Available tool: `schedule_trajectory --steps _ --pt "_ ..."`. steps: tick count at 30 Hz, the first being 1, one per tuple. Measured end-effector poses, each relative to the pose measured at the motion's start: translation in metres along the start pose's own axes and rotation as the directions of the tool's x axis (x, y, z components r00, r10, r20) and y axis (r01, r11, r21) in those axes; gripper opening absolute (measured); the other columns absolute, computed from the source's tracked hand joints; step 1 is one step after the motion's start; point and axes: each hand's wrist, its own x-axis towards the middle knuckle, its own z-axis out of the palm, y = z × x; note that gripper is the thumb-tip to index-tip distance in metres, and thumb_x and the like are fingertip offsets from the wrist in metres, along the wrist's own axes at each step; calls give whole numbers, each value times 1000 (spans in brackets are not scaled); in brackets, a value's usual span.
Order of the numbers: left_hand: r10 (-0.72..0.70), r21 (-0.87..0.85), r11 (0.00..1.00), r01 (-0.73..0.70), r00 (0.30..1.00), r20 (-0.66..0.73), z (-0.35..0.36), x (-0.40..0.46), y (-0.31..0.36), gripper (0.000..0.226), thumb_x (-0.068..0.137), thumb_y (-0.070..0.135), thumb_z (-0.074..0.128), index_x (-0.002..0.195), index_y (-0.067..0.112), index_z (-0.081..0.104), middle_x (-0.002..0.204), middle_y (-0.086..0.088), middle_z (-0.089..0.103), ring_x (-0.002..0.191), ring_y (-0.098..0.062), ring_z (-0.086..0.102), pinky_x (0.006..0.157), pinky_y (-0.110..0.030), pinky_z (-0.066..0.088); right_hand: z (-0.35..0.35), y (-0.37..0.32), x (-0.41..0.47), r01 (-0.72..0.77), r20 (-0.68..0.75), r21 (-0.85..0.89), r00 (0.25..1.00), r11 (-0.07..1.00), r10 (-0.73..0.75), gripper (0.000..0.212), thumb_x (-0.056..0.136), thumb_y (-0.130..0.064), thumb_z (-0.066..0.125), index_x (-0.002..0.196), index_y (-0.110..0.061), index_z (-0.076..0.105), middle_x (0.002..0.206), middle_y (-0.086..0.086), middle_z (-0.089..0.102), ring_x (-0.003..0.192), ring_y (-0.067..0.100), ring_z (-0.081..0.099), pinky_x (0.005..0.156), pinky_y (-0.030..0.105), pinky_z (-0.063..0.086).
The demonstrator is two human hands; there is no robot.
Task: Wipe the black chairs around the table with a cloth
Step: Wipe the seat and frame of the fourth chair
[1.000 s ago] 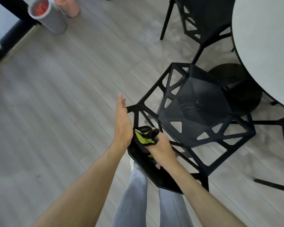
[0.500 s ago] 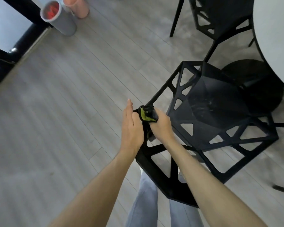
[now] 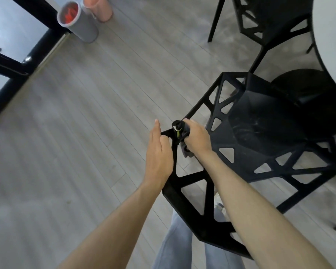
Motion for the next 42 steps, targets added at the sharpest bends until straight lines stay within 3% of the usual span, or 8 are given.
schedule_trajectory --steps 3,7,13,18,24,28,38,42 --pt "-3 3 1000 3 1000 0 -1 -2 3 67 101 39 17 167 26 14 170 6 25 153 0 23 128 -29 18 -15 37 -21 -102 168 -107 978 989 119 29 89 0 60 105 -23 68 99 2 72 91 22 64 78 40 55" --pt "-9 12 1000 9 1000 -8 0 -2 2 68 100 39 16 167 25 15 170 6 25 153 -1 24 122 -18 17 -41 91 -69 -280 394 -241 847 929 358 29 75 -14 53 90 -37 64 95 1 73 98 33 67 82 43 57" --pt "-11 48 999 11 1000 -10 1 0 -3 60 108 34 19 167 26 14 170 8 24 151 0 24 107 -5 14 -8 39 -32 -229 127 21 966 973 225 13 92 -11 65 98 -22 66 90 -3 70 90 22 65 76 34 50" --pt "-11 42 999 11 1000 -18 2 1 -4 58 108 33 18 166 28 14 170 8 25 152 0 23 113 -12 15 12 -2 -4 -166 -50 75 984 983 170 15 95 -5 59 98 -18 65 84 -6 65 74 12 55 59 26 41" --pt "0 42 999 1 1000 -21 2 -1 -1 57 110 30 20 167 25 14 170 6 25 153 -4 24 120 -19 16 -15 71 -50 -236 234 -27 943 971 235 29 88 -2 55 98 -26 68 90 -7 72 91 20 67 87 40 57" --pt "1 66 998 0 1000 -18 1 -2 0 55 111 28 21 166 25 15 169 6 26 148 3 26 108 -4 14 -41 95 -66 -218 402 -216 868 952 291 34 84 -2 50 86 -33 65 103 4 74 103 34 66 87 43 56" --pt "0 51 999 1 1000 -24 0 -2 0 57 110 28 22 166 24 17 169 5 27 152 -4 26 118 -17 17 -1 54 -34 -212 167 51 965 976 201 7 93 -27 68 100 -25 66 92 -7 72 93 21 69 86 43 59" --pt "9 52 999 -8 1000 -16 0 -3 0 59 108 30 21 166 23 17 170 5 27 152 -4 26 118 -18 17 -26 79 -47 -190 332 -104 919 976 214 16 88 -24 75 103 -28 72 94 -8 74 96 21 69 86 39 55"
